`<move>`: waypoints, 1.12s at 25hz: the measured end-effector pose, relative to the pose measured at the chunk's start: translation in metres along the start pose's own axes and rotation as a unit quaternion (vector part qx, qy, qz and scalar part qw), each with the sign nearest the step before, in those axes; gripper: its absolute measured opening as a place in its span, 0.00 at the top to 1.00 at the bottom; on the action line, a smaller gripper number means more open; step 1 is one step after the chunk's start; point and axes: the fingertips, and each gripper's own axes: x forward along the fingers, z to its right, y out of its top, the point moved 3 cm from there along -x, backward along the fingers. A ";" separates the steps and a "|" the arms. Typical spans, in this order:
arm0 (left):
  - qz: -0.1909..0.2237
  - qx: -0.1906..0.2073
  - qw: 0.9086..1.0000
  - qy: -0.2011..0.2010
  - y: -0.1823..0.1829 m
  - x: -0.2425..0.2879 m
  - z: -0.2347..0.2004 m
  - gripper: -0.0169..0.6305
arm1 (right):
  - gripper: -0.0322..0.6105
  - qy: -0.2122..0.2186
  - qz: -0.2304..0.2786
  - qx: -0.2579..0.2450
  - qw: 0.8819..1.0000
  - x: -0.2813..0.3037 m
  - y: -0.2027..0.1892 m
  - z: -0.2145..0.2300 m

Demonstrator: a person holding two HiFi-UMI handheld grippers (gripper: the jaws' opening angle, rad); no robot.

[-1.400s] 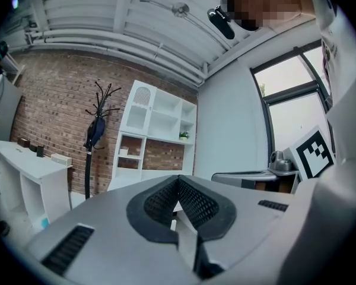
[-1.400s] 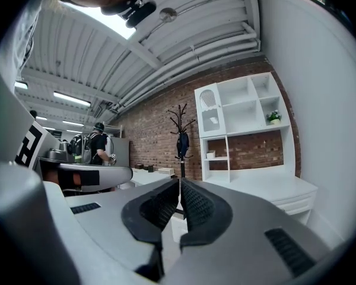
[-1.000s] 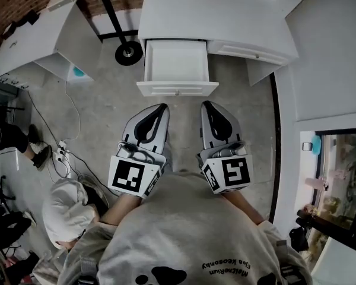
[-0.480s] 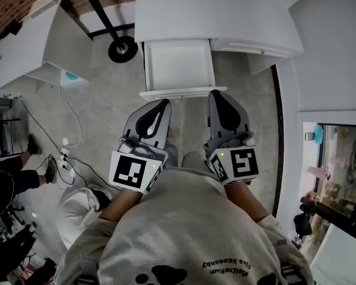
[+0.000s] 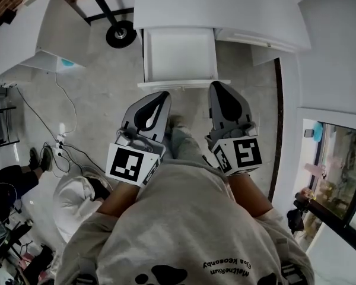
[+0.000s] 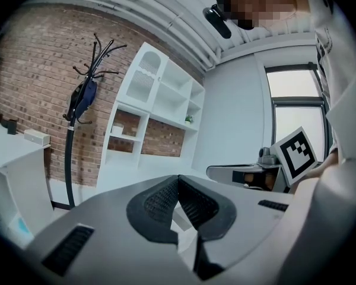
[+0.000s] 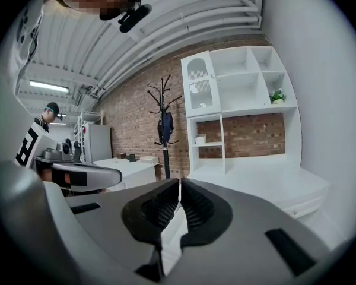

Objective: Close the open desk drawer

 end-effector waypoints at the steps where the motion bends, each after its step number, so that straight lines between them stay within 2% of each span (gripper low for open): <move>1: 0.001 -0.002 1.000 0.004 -0.002 0.003 -0.001 0.95 | 0.89 0.005 -0.002 0.002 1.000 0.002 -0.003 0.001; 6: 0.001 0.011 1.000 0.013 -0.021 0.014 -0.003 0.95 | 0.89 0.035 -0.017 0.000 0.999 0.013 -0.024 0.005; 8: 0.008 0.004 1.000 0.014 -0.030 0.022 -0.002 0.95 | 0.89 0.046 -0.025 0.001 0.999 0.018 -0.034 0.007; 13: -0.021 -0.002 1.000 0.013 -0.061 0.030 -0.009 0.95 | 0.89 0.067 -0.046 0.000 0.997 0.033 -0.057 0.008; 17: 0.004 -0.018 1.000 0.024 -0.065 0.045 -0.022 0.95 | 0.89 0.078 -0.056 -0.017 0.995 0.049 -0.075 0.011; 28: -0.008 -0.032 0.999 0.014 -0.105 0.069 -0.046 0.95 | 0.89 0.092 -0.077 -0.034 0.992 0.079 -0.122 0.016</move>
